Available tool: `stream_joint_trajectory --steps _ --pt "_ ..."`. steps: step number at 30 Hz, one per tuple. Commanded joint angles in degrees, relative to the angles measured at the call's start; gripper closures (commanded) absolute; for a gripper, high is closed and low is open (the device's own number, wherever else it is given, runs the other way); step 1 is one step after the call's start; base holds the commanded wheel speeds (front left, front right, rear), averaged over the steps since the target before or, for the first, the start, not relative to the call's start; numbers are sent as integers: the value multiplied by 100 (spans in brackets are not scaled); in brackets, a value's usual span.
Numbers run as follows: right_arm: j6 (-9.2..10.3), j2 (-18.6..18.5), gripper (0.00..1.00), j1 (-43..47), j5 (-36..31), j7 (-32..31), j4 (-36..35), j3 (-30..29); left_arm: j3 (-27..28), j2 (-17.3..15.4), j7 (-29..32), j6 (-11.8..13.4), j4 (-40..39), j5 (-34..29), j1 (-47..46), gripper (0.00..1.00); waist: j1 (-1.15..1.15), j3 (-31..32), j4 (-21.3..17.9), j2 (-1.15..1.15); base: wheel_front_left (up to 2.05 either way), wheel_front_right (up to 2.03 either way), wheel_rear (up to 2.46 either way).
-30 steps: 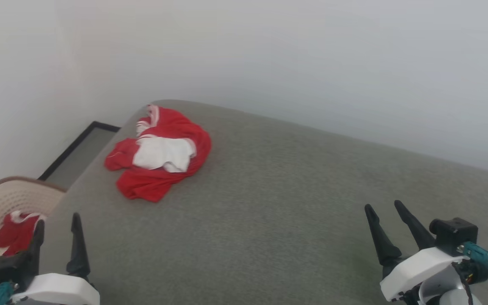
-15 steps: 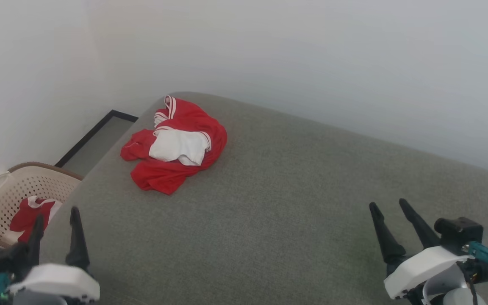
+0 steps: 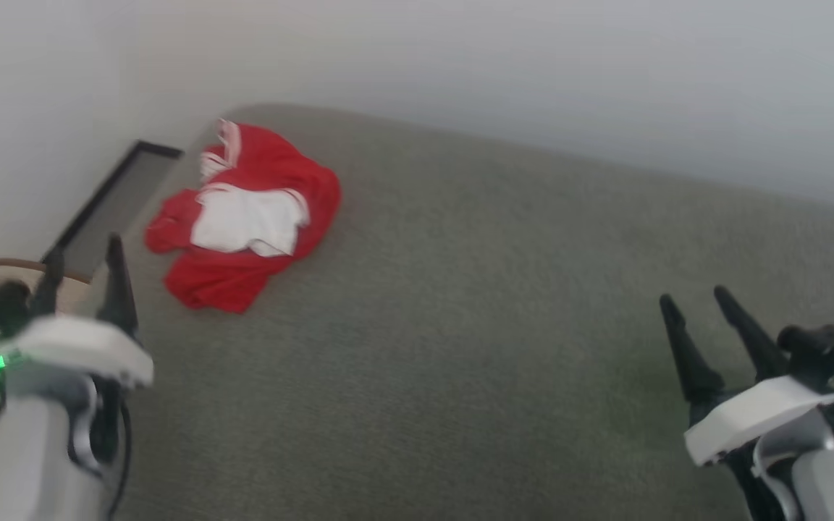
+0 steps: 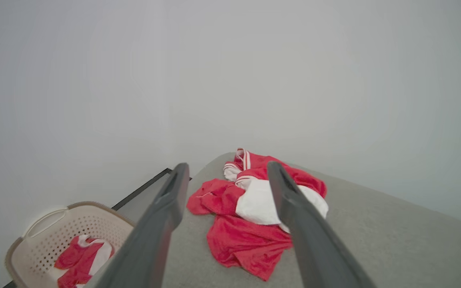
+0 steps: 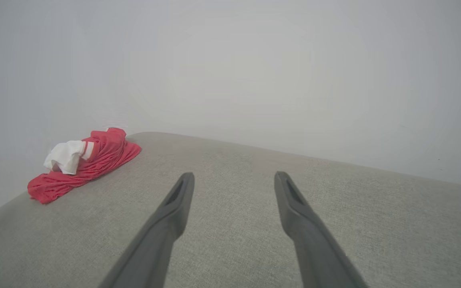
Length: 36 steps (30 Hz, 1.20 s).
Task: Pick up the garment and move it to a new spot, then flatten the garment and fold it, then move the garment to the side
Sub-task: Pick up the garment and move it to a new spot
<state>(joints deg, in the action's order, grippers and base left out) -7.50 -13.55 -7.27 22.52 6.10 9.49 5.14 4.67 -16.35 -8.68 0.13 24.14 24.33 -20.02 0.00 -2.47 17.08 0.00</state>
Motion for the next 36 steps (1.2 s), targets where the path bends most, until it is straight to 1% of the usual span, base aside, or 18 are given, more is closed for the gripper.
stream_joint_trajectory --steps 1,5,9,10,13,18,20,23,24,28,30,33,36 --pt "2 -35 0 -55 -16 -3 -21 -35 2 -12 -21 -22 55 30 -111 0 0 -346 -280 0 0 0 0" --pt "2 -172 0 -241 5 -70 -227 -58 93 -287 25 -224 885 183 -960 0 0 -920 -581 0 0 0 0" --pt "1 -315 0 -390 25 -82 -376 -120 41 -464 102 -310 1652 202 -1706 0 0 -1453 -805 0 0 0 0" --pt "2 -345 0 -434 38 -90 -431 -124 43 -539 167 -333 1846 206 -1873 0 0 -1593 -866 0 0 0 0" --pt "2 -442 0 -538 48 -97 -543 -191 -25 -613 369 -389 2382 215 -2376 0 0 -1946 -992 0 0 0 0" --pt "2 -600 0 -675 52 -132 -787 -317 -118 -695 985 -430 3218 287 -3102 0 0 -2464 -1090 0 0 0 0" --pt "2 -659 0 -717 65 -164 -894 -374 -172 -686 1300 -453 3540 316 -3345 0 0 -2636 -1096 0 0 0 0" --pt "2 -743 0 -735 67 -238 -1063 -466 -183 -633 1982 -455 4068 437 -3655 0 0 -2856 -1081 0 0 0 0" --pt "2 -771 0 -740 52 -263 -1112 -486 -191 -597 2250 -420 4268 478 -3723 0 0 -2916 -1074 0 0 0 0" --pt "2 -842 0 -723 23 -366 -1315 -608 -309 -330 3051 -497 4785 563 -3805 0 0 -3113 -1024 0 0 0 0" --pt "2 -845 0 -709 25 -404 -1402 -653 -290 -182 3351 -468 4941 643 -3783 0 0 -3172 -998 0 0 0 0" --pt "2 -848 0 -704 6 -445 -1467 -698 -262 -26 3537 -485 5066 722 -3736 0 0 -3200 -965 0 0 0 0" --pt "2 -837 0 -706 -13 -471 -1482 -743 -293 -35 3305 -524 5074 702 -3716 0 0 -3168 -935 0 0 0 0"
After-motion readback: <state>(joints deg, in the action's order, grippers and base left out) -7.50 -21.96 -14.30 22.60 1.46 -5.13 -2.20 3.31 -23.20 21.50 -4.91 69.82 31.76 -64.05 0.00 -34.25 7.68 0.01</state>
